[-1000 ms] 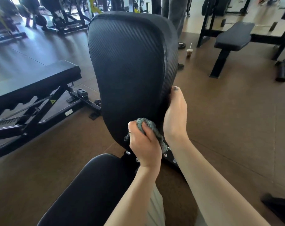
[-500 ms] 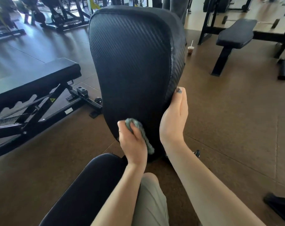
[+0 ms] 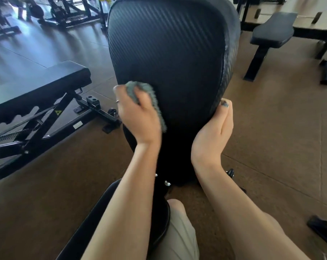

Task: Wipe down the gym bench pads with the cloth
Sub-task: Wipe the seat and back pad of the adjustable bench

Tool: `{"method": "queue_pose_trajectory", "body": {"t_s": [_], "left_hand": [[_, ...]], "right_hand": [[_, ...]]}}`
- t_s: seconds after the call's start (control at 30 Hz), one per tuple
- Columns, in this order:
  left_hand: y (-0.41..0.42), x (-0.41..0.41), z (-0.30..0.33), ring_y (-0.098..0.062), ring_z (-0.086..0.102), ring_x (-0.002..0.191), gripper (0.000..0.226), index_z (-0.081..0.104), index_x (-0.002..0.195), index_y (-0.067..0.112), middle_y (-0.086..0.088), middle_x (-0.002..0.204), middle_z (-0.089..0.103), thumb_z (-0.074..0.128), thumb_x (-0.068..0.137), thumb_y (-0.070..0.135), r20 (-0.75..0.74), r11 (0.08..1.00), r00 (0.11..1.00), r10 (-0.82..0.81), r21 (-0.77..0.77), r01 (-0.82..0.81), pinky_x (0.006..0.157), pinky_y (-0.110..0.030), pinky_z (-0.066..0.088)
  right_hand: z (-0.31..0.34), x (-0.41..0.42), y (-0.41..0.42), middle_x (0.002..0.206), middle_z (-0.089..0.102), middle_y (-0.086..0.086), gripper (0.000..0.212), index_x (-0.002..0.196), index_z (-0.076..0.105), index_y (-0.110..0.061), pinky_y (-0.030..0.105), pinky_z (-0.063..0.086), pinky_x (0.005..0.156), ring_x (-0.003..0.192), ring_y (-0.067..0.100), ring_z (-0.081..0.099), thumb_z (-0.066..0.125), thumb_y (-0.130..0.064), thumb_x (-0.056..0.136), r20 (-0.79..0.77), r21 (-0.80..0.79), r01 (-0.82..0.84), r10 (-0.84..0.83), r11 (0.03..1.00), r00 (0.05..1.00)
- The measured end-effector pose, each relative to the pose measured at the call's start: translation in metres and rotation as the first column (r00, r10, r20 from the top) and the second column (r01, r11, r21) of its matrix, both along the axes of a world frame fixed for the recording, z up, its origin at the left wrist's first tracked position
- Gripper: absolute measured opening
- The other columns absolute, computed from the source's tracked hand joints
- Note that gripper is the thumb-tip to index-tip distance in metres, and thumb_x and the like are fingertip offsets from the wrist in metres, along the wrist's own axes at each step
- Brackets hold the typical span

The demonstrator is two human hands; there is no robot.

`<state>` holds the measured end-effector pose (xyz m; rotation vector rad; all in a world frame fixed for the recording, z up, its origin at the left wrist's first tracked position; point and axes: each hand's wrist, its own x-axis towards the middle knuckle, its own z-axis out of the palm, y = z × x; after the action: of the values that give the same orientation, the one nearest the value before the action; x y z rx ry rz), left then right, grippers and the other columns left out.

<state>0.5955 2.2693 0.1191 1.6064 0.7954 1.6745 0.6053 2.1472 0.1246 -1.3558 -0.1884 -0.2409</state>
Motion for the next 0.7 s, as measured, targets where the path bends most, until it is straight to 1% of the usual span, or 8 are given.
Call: {"method": "queue_pose_trajectory", "body": {"t_s": [0.07,0.13,0.27,0.37,0.47,0.57,0.63,0.7], "left_hand": [[0.021,-0.005,-0.01,-0.003,0.045,0.062,0.022,0.05,0.095,0.002,0.013,0.072,0.044,0.042,0.105,0.02,0.007,0.985,1.0,0.0,-0.175,0.001,0.067,-0.038,0.041],[0.014,-0.007,-0.008,-0.005,0.043,0.063,0.021,0.048,0.093,0.002,0.013,0.071,0.041,0.043,0.104,0.02,0.005,0.986,1.0,-0.009,-0.168,0.01,0.069,-0.041,0.043],[-0.055,-0.007,0.019,-0.012,0.044,0.068,0.023,0.052,0.087,-0.002,0.003,0.079,0.046,0.049,0.097,0.018,-0.037,0.959,0.99,-0.137,0.246,0.142,0.064,-0.017,0.038],[-0.059,-0.006,0.022,-0.02,0.05,0.067,0.028,0.054,0.084,-0.007,-0.007,0.077,0.051,0.05,0.096,0.018,-0.073,0.899,0.986,-0.149,0.405,0.166,0.062,-0.027,0.041],[-0.011,-0.006,-0.008,-0.026,0.053,0.071,0.03,0.055,0.091,-0.005,-0.006,0.078,0.052,0.046,0.096,0.023,-0.071,0.982,0.996,-0.046,0.18,0.058,0.066,-0.04,0.046],[0.035,-0.011,-0.024,-0.01,0.046,0.065,0.029,0.051,0.095,-0.002,0.009,0.074,0.045,0.044,0.102,0.025,-0.019,0.987,1.0,-0.001,-0.162,-0.002,0.07,-0.05,0.047],[0.033,-0.007,-0.014,-0.008,0.04,0.063,0.025,0.051,0.093,-0.002,0.011,0.073,0.044,0.047,0.102,0.021,0.012,0.993,1.0,0.004,-0.122,-0.002,0.067,-0.044,0.045],[0.002,-0.003,0.004,-0.012,0.042,0.067,0.025,0.053,0.09,-0.003,0.004,0.078,0.048,0.049,0.098,0.02,0.007,0.995,1.0,-0.022,0.093,0.022,0.064,-0.03,0.04]], "right_hand": [[0.001,0.0,0.001,0.068,0.044,-0.018,0.037,0.08,0.045,-0.018,0.023,0.034,0.063,0.065,0.002,0.036,0.027,-0.021,0.112,0.003,0.013,0.007,-0.007,1.0,1.0],[0.001,-0.001,0.003,0.069,0.046,-0.019,0.037,0.079,0.044,-0.02,0.023,0.034,0.064,0.065,0.001,0.037,0.027,-0.021,0.112,0.008,0.018,0.02,-0.02,1.0,1.0],[0.002,0.0,0.003,0.07,0.047,-0.017,0.034,0.079,0.043,-0.021,0.032,0.037,0.066,0.068,0.005,0.039,0.028,-0.022,0.11,0.025,0.002,0.046,-0.046,0.999,0.999],[0.003,0.0,0.0,0.07,0.046,-0.015,0.034,0.078,0.043,-0.021,0.034,0.037,0.066,0.068,0.007,0.04,0.03,-0.02,0.11,0.026,0.013,0.034,-0.035,0.999,0.999],[0.003,0.0,0.001,0.068,0.043,-0.016,0.036,0.076,0.043,-0.021,0.031,0.034,0.064,0.067,0.006,0.036,0.03,-0.021,0.109,-0.007,0.029,0.019,-0.019,0.999,1.0],[0.001,-0.001,0.004,0.066,0.043,-0.019,0.037,0.077,0.044,-0.021,0.025,0.033,0.062,0.063,0.001,0.034,0.028,-0.022,0.111,-0.013,0.034,0.009,-0.008,0.999,1.0],[0.001,-0.001,0.005,0.065,0.044,-0.02,0.037,0.078,0.044,-0.021,0.024,0.033,0.061,0.063,0.0,0.035,0.028,-0.022,0.111,-0.007,0.025,0.019,-0.018,1.0,1.0],[0.001,-0.001,0.005,0.067,0.045,-0.019,0.035,0.079,0.044,-0.022,0.029,0.034,0.064,0.065,0.001,0.036,0.028,-0.022,0.11,0.001,0.017,0.037,-0.037,0.999,0.999]]}}
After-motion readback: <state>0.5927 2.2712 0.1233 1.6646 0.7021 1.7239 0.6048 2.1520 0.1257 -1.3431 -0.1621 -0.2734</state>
